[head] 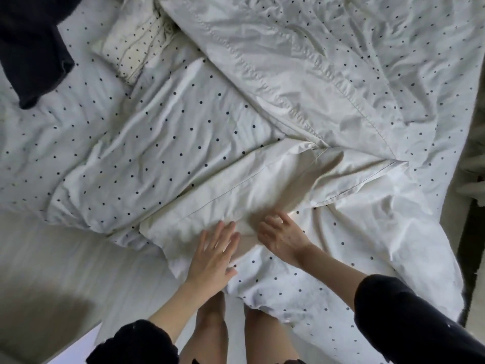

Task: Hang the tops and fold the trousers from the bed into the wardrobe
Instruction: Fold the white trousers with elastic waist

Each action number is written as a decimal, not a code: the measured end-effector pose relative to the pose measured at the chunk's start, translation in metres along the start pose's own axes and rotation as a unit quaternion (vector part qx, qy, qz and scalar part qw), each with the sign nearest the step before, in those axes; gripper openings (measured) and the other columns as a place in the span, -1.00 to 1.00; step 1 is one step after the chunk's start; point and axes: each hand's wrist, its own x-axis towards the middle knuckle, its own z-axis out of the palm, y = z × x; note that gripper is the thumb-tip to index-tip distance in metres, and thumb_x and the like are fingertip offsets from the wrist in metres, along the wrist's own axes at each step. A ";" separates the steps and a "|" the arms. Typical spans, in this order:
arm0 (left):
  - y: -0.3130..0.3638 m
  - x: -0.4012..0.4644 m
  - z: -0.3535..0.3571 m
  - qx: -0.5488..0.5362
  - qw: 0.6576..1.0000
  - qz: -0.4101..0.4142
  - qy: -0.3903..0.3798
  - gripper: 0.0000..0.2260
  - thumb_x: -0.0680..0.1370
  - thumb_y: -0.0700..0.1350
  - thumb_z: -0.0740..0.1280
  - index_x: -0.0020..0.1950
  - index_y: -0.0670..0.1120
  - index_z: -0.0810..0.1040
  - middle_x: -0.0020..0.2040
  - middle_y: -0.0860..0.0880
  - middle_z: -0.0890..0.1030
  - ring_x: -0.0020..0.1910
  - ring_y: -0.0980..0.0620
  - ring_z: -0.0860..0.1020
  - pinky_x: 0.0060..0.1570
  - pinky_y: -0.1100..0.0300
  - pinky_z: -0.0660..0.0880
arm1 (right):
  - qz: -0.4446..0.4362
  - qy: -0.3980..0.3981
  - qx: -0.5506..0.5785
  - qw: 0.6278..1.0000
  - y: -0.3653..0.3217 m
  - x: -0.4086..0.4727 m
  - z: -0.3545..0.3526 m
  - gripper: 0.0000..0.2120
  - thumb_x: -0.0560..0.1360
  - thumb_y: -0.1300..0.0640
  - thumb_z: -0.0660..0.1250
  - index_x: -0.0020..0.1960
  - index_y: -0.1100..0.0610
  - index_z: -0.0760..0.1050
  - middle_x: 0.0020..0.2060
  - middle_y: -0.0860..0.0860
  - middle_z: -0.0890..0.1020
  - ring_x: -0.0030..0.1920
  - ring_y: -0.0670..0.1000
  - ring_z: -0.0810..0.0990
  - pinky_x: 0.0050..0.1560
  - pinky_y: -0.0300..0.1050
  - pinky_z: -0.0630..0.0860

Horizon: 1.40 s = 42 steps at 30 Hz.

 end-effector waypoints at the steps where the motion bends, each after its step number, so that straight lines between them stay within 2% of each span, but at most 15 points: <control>1: -0.001 -0.001 0.002 0.008 1.000 -0.001 0.007 -0.22 0.16 0.13 0.56 0.32 -0.11 0.47 0.45 -0.11 0.33 0.44 -0.14 0.21 0.24 -0.25 0.36 | 0.015 0.000 0.030 0.999 -0.001 0.004 -0.001 -0.75 0.30 0.30 0.12 -0.40 0.07 0.51 -0.39 0.00 0.52 -0.33 0.06 0.52 -0.04 -0.06 0.29; 3: 0.001 -0.004 0.001 0.012 1.000 -0.013 0.026 -0.23 0.16 0.12 0.56 0.30 -0.12 0.46 0.42 -0.12 0.38 0.42 -0.14 0.24 0.23 -0.23 0.39 | 0.040 0.007 0.091 0.995 0.000 0.014 -0.006 -0.79 0.31 0.24 0.14 -0.44 0.07 0.45 -0.48 -0.02 0.47 -0.44 0.04 0.48 -0.18 -0.14 0.26; 5: 0.005 -0.006 -0.004 -0.004 0.998 -0.042 0.053 -0.20 0.15 0.09 0.57 0.31 -0.13 0.39 0.32 -0.15 0.47 0.34 -0.16 0.37 0.18 -0.19 0.45 | 0.071 0.003 0.136 0.988 0.005 0.024 -0.018 -0.76 0.38 0.13 0.16 -0.44 0.06 0.46 -0.53 -0.05 0.47 -0.48 0.02 0.47 -0.28 -0.16 0.32; 8: 0.007 -0.009 -0.023 -0.034 0.990 -0.094 0.101 -0.23 0.09 -0.12 0.61 0.23 -0.12 0.36 0.09 -0.12 0.59 0.06 -0.11 0.58 0.02 0.00 0.55 | 0.127 -0.037 0.223 0.966 0.013 0.042 -0.040 -0.68 0.42 0.03 0.12 -0.38 0.10 0.53 -0.53 -0.02 0.54 -0.50 0.05 0.54 -0.29 -0.21 0.45; 10: -0.004 -0.006 -0.044 -0.030 0.982 -0.134 0.129 -0.32 0.07 -0.24 0.59 0.11 -0.10 0.37 -0.09 -0.08 0.59 -0.14 -0.09 0.59 -0.16 0.08 0.53 | 0.186 -0.077 0.274 0.941 0.022 0.056 -0.058 -0.63 0.50 -0.01 0.09 -0.20 0.18 0.57 -0.37 0.12 0.64 -0.36 0.16 0.62 -0.17 -0.10 0.47; 12: -0.023 0.001 -0.075 -0.016 0.974 -0.166 0.152 -0.43 0.14 -0.31 0.53 0.04 -0.10 0.37 -0.16 -0.10 0.56 -0.23 -0.11 0.56 -0.24 0.07 0.49 | 0.242 -0.102 0.298 0.918 0.036 0.069 -0.077 -0.64 0.60 -0.03 0.09 0.01 0.19 0.54 -0.15 0.19 0.66 -0.12 0.25 0.61 -0.16 -0.07 0.38; 16: -0.074 0.026 -0.142 0.012 0.967 -0.180 0.179 -0.65 0.26 -0.30 0.49 0.00 -0.15 0.50 -0.22 -0.14 0.62 -0.25 -0.14 0.60 -0.24 0.02 0.47 | 0.335 -0.089 0.357 0.867 0.064 0.093 -0.101 -0.70 0.61 0.00 0.13 -0.01 0.21 0.50 -0.06 0.20 0.63 0.01 0.25 0.56 -0.20 -0.05 0.31; 20: -0.116 0.060 -0.211 -0.008 0.967 -0.155 0.201 -0.81 0.44 -0.26 0.43 0.04 -0.21 0.57 -0.14 -0.20 0.65 -0.19 -0.21 0.60 -0.20 0.04 0.42 | 0.381 -0.019 0.366 0.849 0.088 0.119 -0.117 -0.72 0.57 0.00 0.20 0.22 0.11 0.45 0.07 0.10 0.61 0.06 0.19 0.58 -0.04 0.00 0.47; 22: -0.135 0.083 -0.240 -0.009 0.966 -0.144 0.214 -0.84 0.50 -0.19 0.37 0.06 -0.19 0.55 -0.12 -0.22 0.64 -0.17 -0.21 0.59 -0.14 0.03 0.41 | 0.369 0.046 0.336 0.865 0.096 0.132 -0.123 -0.62 0.51 -0.06 0.30 0.26 0.08 0.44 0.10 0.06 0.57 0.04 0.17 0.59 -0.01 0.03 0.50; 25: -0.162 0.118 -0.274 -0.004 0.966 -0.094 0.240 -0.86 0.49 -0.12 0.39 -0.03 -0.17 0.58 -0.19 -0.19 0.64 -0.22 -0.18 0.57 -0.11 0.03 0.41 | 0.314 0.104 0.241 0.913 0.104 0.147 -0.121 -0.62 0.39 -0.09 0.42 0.11 0.10 0.54 -0.06 0.07 0.59 -0.10 0.18 0.61 -0.13 0.05 0.54; 28: -0.186 0.156 -0.302 0.015 0.967 -0.017 0.253 -0.85 0.44 -0.07 0.41 -0.18 -0.16 0.61 -0.30 -0.12 0.64 -0.30 -0.13 0.59 -0.18 0.06 0.37 | 0.351 0.117 0.181 0.911 0.121 0.172 -0.118 -0.72 0.30 0.00 0.52 -0.08 0.11 0.60 -0.19 0.05 0.60 -0.20 0.14 0.60 -0.25 -0.03 0.54; 32: -0.205 0.228 -0.348 0.022 0.961 0.073 0.266 -0.83 0.43 -0.03 0.42 -0.15 -0.13 0.62 -0.26 -0.08 0.66 -0.29 -0.09 0.60 -0.14 0.08 0.29 | 0.442 0.146 0.210 0.860 0.160 0.218 -0.121 -0.88 0.38 0.13 0.38 -0.28 0.16 0.56 -0.38 0.07 0.55 -0.33 0.19 0.57 -0.38 -0.07 0.47; 36: -0.213 0.296 -0.385 0.017 0.958 0.126 0.259 -0.76 0.46 0.05 0.40 -0.06 -0.12 0.59 -0.20 -0.10 0.67 -0.22 -0.12 0.59 -0.03 0.06 0.30 | 0.532 0.143 0.231 0.802 0.203 0.240 -0.116 -0.83 0.51 0.12 0.30 -0.19 0.19 0.55 -0.24 0.09 0.58 -0.16 0.14 0.56 -0.25 -0.04 0.49; 39: -0.213 0.341 -0.404 0.005 0.960 0.141 0.243 -0.70 0.48 0.09 0.36 -0.01 -0.14 0.60 -0.12 -0.11 0.67 -0.13 -0.15 0.57 0.01 0.10 0.29 | 0.586 0.155 0.228 0.761 0.229 0.253 -0.115 -0.79 0.53 0.09 0.29 -0.15 0.23 0.55 -0.20 0.11 0.58 -0.15 0.16 0.55 -0.26 -0.05 0.41; 42: -0.208 0.388 -0.409 -0.009 0.960 0.162 0.227 -0.72 0.50 0.06 0.35 0.01 -0.14 0.61 -0.06 -0.11 0.67 -0.07 -0.16 0.55 0.01 0.13 0.25 | 0.613 0.164 0.223 0.740 0.257 0.262 -0.109 -0.77 0.53 0.06 0.31 -0.13 0.22 0.59 -0.19 0.10 0.58 -0.15 0.15 0.55 -0.29 -0.07 0.39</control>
